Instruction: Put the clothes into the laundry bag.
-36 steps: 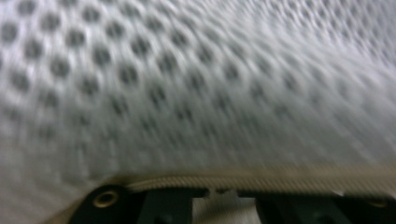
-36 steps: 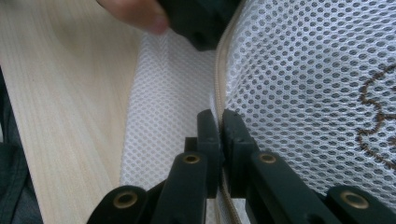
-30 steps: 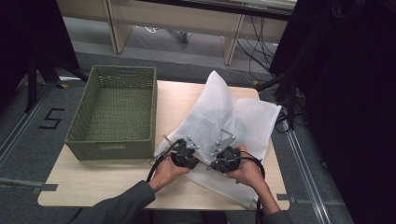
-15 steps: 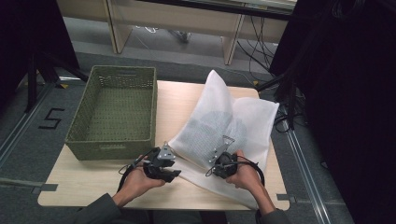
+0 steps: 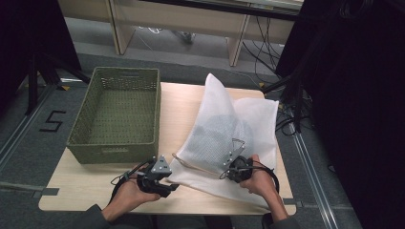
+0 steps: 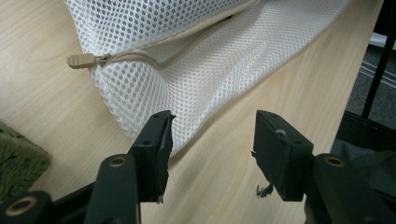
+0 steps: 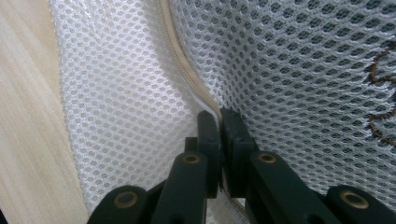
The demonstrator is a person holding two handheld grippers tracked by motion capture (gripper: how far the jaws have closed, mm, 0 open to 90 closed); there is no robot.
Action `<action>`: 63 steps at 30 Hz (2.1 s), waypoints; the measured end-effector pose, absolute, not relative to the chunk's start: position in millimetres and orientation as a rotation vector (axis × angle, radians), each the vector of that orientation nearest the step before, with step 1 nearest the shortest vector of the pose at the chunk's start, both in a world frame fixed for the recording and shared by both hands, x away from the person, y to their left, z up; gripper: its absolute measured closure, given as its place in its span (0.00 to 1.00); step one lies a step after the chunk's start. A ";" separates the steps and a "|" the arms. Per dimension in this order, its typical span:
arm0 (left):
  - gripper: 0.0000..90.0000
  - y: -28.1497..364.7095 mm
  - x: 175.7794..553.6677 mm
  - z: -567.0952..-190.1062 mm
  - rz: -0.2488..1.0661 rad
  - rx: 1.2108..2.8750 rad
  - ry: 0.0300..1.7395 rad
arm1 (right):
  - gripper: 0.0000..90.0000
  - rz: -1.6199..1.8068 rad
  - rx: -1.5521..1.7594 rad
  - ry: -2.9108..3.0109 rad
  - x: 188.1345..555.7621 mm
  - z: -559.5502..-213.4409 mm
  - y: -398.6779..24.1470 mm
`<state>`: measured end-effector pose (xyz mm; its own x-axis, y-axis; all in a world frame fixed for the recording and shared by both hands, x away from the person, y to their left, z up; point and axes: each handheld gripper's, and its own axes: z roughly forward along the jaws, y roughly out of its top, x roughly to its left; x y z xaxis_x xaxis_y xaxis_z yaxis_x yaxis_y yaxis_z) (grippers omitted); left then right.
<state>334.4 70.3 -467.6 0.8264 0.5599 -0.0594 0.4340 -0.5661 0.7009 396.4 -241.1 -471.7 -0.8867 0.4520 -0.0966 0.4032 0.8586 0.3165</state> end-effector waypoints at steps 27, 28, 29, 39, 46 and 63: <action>0.49 64.5 317.6 -471.2 0.172 2.301 0.656 | 0.98 0.421 0.729 2.759 404.6 -467.3 -253.8; 0.49 63.9 317.5 -472.0 0.171 2.295 0.664 | 0.98 0.431 0.737 2.756 408.0 -467.2 -253.8; 0.49 63.6 317.7 -472.6 0.169 2.297 0.665 | 0.98 0.430 0.744 2.750 411.8 -467.8 -253.7; 0.49 61.2 316.7 -474.9 0.162 2.307 0.653 | 0.98 0.412 0.758 2.746 424.4 -469.4 -254.7; 0.48 62.4 317.1 -472.6 0.168 2.301 0.656 | 0.92 0.442 0.713 2.754 402.3 -465.8 -258.1; 0.43 72.3 315.8 -470.4 0.175 2.282 0.691 | 0.91 0.397 0.675 2.769 396.9 -470.8 -256.4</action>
